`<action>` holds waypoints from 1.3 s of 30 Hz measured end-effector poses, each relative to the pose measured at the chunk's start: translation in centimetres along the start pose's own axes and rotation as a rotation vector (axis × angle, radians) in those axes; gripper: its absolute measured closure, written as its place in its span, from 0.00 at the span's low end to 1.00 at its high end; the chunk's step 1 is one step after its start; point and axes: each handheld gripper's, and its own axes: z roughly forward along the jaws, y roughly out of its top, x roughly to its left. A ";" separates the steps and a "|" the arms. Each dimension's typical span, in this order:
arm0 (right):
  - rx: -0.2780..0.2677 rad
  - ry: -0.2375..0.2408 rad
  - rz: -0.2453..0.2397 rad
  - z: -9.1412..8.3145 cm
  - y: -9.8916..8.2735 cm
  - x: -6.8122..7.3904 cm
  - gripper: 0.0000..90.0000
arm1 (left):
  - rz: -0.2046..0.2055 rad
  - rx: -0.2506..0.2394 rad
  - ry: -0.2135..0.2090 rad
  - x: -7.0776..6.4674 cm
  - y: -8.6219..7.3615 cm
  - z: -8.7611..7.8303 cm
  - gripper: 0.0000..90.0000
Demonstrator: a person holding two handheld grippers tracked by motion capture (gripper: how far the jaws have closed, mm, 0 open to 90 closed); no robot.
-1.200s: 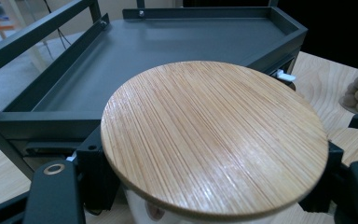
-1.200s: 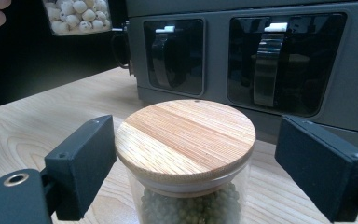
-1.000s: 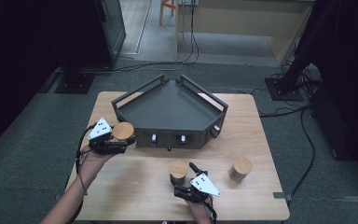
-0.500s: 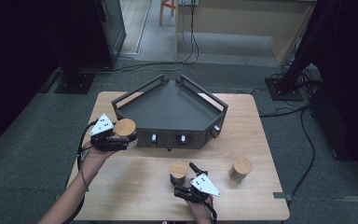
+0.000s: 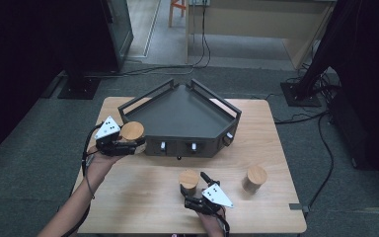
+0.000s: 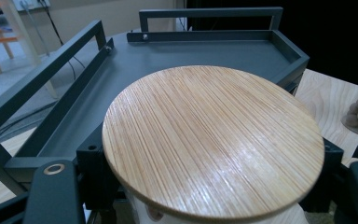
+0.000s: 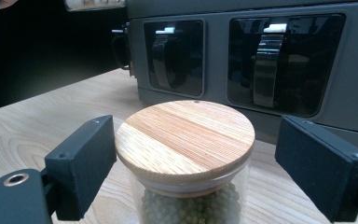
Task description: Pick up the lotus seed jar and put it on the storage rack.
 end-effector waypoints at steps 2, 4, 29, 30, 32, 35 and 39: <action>0.000 0.000 0.000 0.0 0.0 0.0 0.14 | 0.006 0.003 0.001 0.1 0.2 0.0 0.27; 0.000 0.000 0.000 0.0 0.0 0.0 0.14 | 0.008 0.003 0.004 0.1 0.3 0.1 0.27; 0.008 0.002 0.003 0.0 0.1 -0.1 0.14 | 0.002 -0.015 0.023 0.8 1.8 0.7 0.27; 0.007 0.002 0.003 0.0 0.1 -0.1 0.14 | 0.001 -0.018 0.023 0.8 1.8 0.7 0.27; 0.005 0.002 0.002 0.0 0.1 -0.1 0.14 | 0.003 -0.020 0.024 0.8 1.9 0.8 0.27; 0.004 0.002 0.003 0.0 0.1 -0.1 0.14 | 0.014 -0.013 0.024 0.7 2.2 0.9 0.27; 0.004 0.002 0.004 0.0 0.1 -0.1 0.14 | 0.005 -0.016 0.019 0.9 2.2 1.0 0.27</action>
